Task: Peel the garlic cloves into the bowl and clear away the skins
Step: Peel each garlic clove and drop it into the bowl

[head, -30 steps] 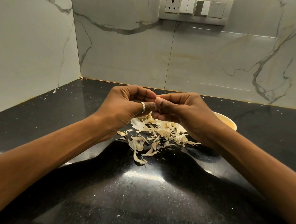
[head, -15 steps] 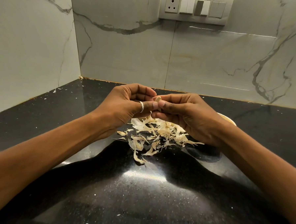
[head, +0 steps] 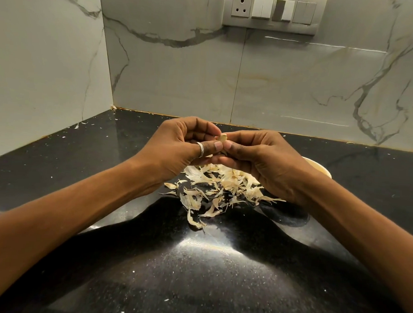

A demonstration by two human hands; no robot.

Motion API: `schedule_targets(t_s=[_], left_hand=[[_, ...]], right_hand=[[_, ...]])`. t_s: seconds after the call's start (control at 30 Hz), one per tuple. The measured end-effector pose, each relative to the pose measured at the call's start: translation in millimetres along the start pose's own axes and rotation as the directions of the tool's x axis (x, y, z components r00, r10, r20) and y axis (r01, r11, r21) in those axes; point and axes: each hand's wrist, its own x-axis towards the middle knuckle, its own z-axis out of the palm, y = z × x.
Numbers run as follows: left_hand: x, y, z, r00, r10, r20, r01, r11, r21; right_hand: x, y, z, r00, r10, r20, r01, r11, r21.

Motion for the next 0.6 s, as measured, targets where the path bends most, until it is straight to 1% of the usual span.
schedule_targets(t_s=[0.07, 0.1, 0.13, 0.2, 0.27, 0.3, 0.37, 0.47, 0.6], left_hand=[[0, -1, -2, 0.997, 0.076, -0.013, -0.075, 0.993, 0.091], [1, -2, -4, 0.988, 0.156, -0.017, -0.150, 0.971, 0.187], [1, -3, -6, 0.967, 0.256, -0.014, -0.240, 0.922, 0.304], [1, -6, -7, 0.889, 0.458, 0.011, -0.396, 0.755, 0.523], [0, -8, -6, 0.807, 0.589, 0.054, -0.478, 0.596, 0.646], [0, -8, -6, 0.780, 0.621, 0.077, -0.497, 0.540, 0.679], [0, -9, -6, 0.755, 0.645, 0.116, -0.515, 0.475, 0.714], [2, -11, -9, 0.748, 0.647, 0.151, -0.516, 0.421, 0.746], [1, -11, -9, 0.741, 0.647, 0.181, -0.509, 0.364, 0.780]], right_hand=[[0, 0, 0, 0.999, -0.034, -0.016, 0.033, 0.995, -0.092], [-1, -1, 1, 0.998, -0.055, -0.017, 0.052, 0.986, -0.155], [-1, -1, 1, 0.997, -0.073, -0.015, 0.069, 0.975, -0.212], [-3, 0, 2, 0.995, -0.099, -0.018, 0.089, 0.954, -0.286], [-5, 0, 4, 0.991, -0.127, -0.033, 0.107, 0.930, -0.353], [-5, 1, 4, 0.989, -0.144, -0.042, 0.116, 0.911, -0.396], [-4, 3, 6, 0.982, -0.180, -0.049, 0.134, 0.864, -0.486], [-3, 7, 6, 0.972, -0.230, -0.038, 0.164, 0.790, -0.591], [-2, 10, 7, 0.963, -0.267, -0.025, 0.186, 0.732, -0.655]])
